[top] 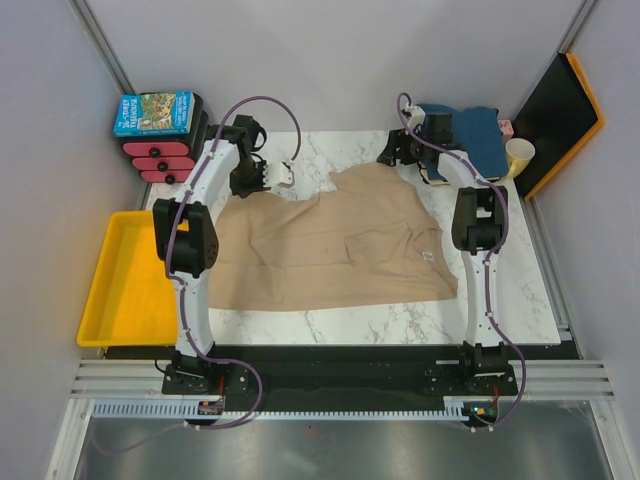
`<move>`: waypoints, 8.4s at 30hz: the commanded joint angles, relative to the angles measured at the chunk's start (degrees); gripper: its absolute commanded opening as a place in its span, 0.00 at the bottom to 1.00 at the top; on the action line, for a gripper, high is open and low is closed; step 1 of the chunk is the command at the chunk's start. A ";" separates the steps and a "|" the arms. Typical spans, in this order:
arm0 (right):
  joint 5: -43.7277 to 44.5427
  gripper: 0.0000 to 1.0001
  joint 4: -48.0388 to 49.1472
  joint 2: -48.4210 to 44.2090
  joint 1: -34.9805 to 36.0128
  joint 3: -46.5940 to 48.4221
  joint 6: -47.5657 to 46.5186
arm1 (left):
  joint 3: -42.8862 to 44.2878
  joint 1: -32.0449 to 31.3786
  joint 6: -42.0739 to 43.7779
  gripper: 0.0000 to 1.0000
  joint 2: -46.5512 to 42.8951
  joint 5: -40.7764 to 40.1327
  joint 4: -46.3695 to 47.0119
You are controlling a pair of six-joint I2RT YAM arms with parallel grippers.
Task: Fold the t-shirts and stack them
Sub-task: Grap the side of the flattened tshirt furthest away from the robot with both arms, then fold the other side of the tshirt into a rectangle
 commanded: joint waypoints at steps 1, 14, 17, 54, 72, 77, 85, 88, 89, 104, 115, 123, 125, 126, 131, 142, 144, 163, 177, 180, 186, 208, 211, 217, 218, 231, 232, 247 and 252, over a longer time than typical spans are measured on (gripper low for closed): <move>-6.43 0.79 0.46 -0.68 0.14 -0.41 0.69 | 1.78 -0.58 -2.05 0.02 -0.10 -1.07 -1.98; -7.85 0.78 -1.03 0.21 -0.65 0.29 3.15 | 1.78 -1.28 -2.85 0.02 -1.33 -1.86 -2.60; -7.84 0.78 -1.21 -0.32 -1.00 0.03 4.37 | 1.78 -1.46 -3.02 0.02 -1.41 -1.77 -2.60; -8.19 0.78 -3.84 1.78 -1.71 1.08 7.28 | 1.60 -3.30 -4.34 0.02 -3.08 -1.51 -2.69; -15.93 0.63 4.16 3.37 0.14 6.26 11.68 | 1.78 -3.83 -4.08 0.02 -2.03 -0.98 -2.60; -16.01 0.51 4.16 3.11 0.31 7.41 10.97 | 2.13 -3.92 -3.90 0.02 -1.85 -0.81 -2.52; -16.37 0.00 3.28 1.53 0.31 5.39 9.48 | 2.39 -4.00 -3.73 0.02 -1.33 -0.37 -2.34; -15.58 0.00 1.87 0.73 0.31 5.21 7.99 | 2.48 -4.00 -3.64 0.02 -1.33 -0.37 -2.25; -15.14 0.00 0.83 0.30 0.31 5.30 7.29 | 2.48 -4.00 -3.64 0.02 -1.33 -0.37 -2.16; -3.98 0.00 -16.92 -15.17 -0.39 1.79 -22.85 | -1.20 0.21 -6.89 0.02 -5.36 -2.12 5.65; 1.82 0.00 -32.13 -25.62 -1.44 -8.31 -42.53 | -11.84 2.85 -5.66 0.02 -10.82 -1.95 11.46; 2.53 0.00 -42.85 -28.71 -1.62 -7.97 -49.49 | -17.20 4.25 -3.73 0.02 -13.54 -0.90 13.66; 2.88 0.00 -44.79 -29.32 -1.62 -8.06 -51.77 | -18.52 5.04 -3.29 0.02 -14.07 -0.37 14.27; 2.88 0.00 -46.89 -29.94 -1.53 -7.71 -52.74 | -18.88 5.40 -2.85 0.02 -14.24 -0.28 14.53; 2.79 0.00 -54.81 -31.08 -1.71 -6.04 -59.15 | -20.20 7.50 -2.85 0.02 -15.04 1.12 16.38; 4.63 0.00 -69.50 -33.01 -1.44 -6.29 -68.03 | -27.30 9.18 2.07 0.02 -19.87 2.44 18.58; 5.60 0.00 -69.58 -35.21 -1.36 -9.19 -69.35 | -28.80 9.35 4.00 0.02 -21.44 2.79 18.32; 13.95 0.00 -67.04 -47.69 2.95 -30.38 -79.47 | -35.84 10.06 11.83 0.02 -29.10 5.78 10.42; 21.07 0.00 -68.27 -49.45 5.59 -34.51 -84.83 | -41.55 9.97 18.86 0.02 -30.60 0.25 2.14; 22.04 0.00 -68.18 -49.89 5.94 -36.71 -85.62 | -41.55 9.97 18.95 0.02 -30.42 0.07 1.71; 23.53 0.00 -67.30 -49.98 6.82 -40.14 -86.06 | -41.90 9.88 19.13 0.02 -30.07 -0.81 1.00; 26.08 0.00 -64.23 -49.37 9.28 -45.15 -87.20 | -44.63 8.30 19.83 0.16 -28.57 -1.42 -1.72; 26.26 0.00 -64.14 -48.93 9.72 -44.80 -87.12 | -44.63 8.04 19.74 0.18 -28.13 -1.77 -1.64; 27.14 0.02 -64.23 -49.45 10.77 -45.85 -87.99 | -44.19 8.04 19.74 0.18 -27.87 -2.30 -1.20; 27.14 0.01 -64.22 -49.37 10.95 -46.03 -88.08 | -44.02 8.04 19.65 0.18 -27.87 -2.30 -1.02; 26.79 0.00 -63.61 -48.75 12.00 -45.15 -86.50 | -42.09 8.56 9.94 0.23 -27.09 2.43 7.68; 26.61 0.00 -63.43 -48.84 12.00 -45.15 -86.33 | -38.86 9.00 7.81 0.23 -25.60 3.75 6.90; 26.00 0.00 -62.64 -48.14 12.36 -44.71 -85.80 | -39.70 13.92 -6.36 0.25 -23.04 7.45 5.22; 26.00 0.00 -62.64 -46.99 12.44 -43.66 -85.71 | -41.03 14.63 -6.11 0.24 -22.86 6.49 5.58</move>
